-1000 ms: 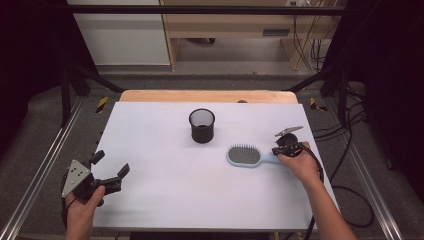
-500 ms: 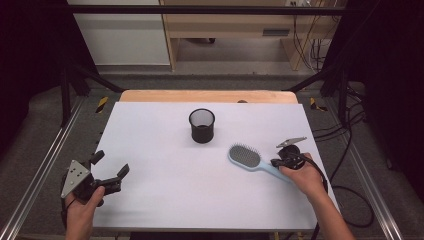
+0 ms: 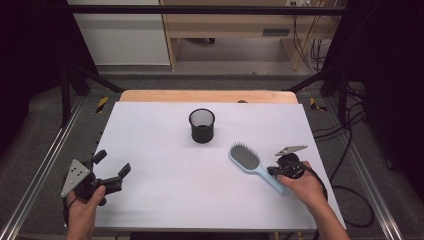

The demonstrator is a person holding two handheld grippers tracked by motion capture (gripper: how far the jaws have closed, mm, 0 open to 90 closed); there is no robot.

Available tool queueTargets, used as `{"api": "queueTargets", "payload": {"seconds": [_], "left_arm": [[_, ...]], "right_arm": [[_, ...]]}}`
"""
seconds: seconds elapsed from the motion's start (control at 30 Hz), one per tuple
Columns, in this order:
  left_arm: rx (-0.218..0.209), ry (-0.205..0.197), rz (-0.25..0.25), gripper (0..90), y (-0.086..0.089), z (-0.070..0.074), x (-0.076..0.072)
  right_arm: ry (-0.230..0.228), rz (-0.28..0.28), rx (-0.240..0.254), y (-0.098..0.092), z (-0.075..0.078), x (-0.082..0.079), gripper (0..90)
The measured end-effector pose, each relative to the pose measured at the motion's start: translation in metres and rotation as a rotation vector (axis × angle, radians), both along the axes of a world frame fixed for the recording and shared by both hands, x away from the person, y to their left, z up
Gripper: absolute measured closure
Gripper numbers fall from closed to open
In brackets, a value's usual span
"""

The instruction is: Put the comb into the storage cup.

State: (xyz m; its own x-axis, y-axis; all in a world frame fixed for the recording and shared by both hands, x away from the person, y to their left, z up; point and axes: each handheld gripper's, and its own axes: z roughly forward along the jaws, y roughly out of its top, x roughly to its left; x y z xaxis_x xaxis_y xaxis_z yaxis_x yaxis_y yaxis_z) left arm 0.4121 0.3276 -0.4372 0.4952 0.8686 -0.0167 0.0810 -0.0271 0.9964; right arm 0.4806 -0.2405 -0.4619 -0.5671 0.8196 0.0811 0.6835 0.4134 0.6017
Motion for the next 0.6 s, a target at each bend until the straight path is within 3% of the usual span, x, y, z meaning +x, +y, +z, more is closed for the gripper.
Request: {"api": "queueTargets", "payload": {"seconds": [0.6], "left_arm": [[0.017,0.004,-0.010,1.4,-0.004,-0.001,0.000]], "right_arm": [[0.028,0.022,0.008,0.013,0.000,-0.014,90.0]]}}
